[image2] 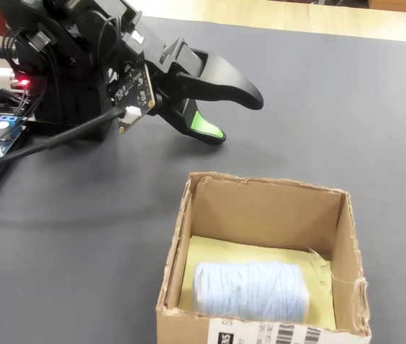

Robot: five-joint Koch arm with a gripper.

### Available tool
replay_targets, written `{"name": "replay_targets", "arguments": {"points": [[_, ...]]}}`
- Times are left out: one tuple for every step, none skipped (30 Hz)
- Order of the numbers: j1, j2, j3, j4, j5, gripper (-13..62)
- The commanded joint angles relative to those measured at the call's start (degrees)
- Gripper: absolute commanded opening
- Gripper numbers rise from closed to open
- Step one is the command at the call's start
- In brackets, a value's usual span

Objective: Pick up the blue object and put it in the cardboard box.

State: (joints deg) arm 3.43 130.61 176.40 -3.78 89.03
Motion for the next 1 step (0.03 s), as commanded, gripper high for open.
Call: {"name": "replay_targets", "arguments": {"points": [[0.0, 4.8, 2.3, 5.8, 1.0, 34.1]]}}
